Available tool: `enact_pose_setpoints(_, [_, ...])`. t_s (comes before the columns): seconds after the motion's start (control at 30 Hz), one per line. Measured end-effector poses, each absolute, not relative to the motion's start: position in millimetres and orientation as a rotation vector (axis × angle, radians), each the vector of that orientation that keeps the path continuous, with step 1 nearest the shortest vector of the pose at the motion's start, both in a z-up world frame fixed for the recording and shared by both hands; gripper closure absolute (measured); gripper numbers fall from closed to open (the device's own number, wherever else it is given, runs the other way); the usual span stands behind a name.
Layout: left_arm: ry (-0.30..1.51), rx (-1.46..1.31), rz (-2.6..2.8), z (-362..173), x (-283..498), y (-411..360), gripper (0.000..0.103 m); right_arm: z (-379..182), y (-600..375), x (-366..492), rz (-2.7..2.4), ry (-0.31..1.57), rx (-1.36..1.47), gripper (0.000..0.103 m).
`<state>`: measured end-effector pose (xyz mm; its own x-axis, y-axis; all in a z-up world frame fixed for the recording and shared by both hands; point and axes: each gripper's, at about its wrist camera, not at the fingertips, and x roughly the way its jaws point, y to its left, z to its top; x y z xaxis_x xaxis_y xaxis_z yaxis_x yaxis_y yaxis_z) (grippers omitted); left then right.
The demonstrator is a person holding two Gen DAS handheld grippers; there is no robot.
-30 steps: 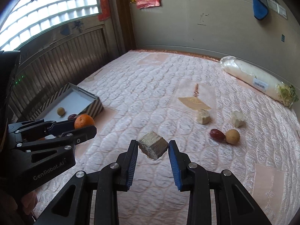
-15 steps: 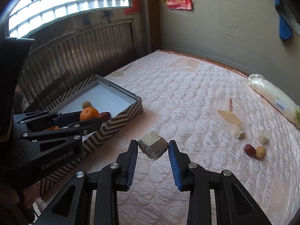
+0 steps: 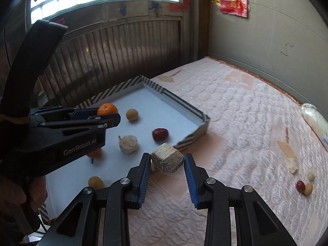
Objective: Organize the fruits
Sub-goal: 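Carry the orange and tan cube into the white tray and release both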
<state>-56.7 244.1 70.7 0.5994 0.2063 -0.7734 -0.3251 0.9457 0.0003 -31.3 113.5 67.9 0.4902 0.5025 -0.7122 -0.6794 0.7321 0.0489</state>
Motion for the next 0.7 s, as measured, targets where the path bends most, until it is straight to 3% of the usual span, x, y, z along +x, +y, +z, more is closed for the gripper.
enact_pose_setpoints(0.7, [1.010,-0.300,0.328,44,-42,296,0.073,44,185,-37,0.874,0.832,-0.366,0.071])
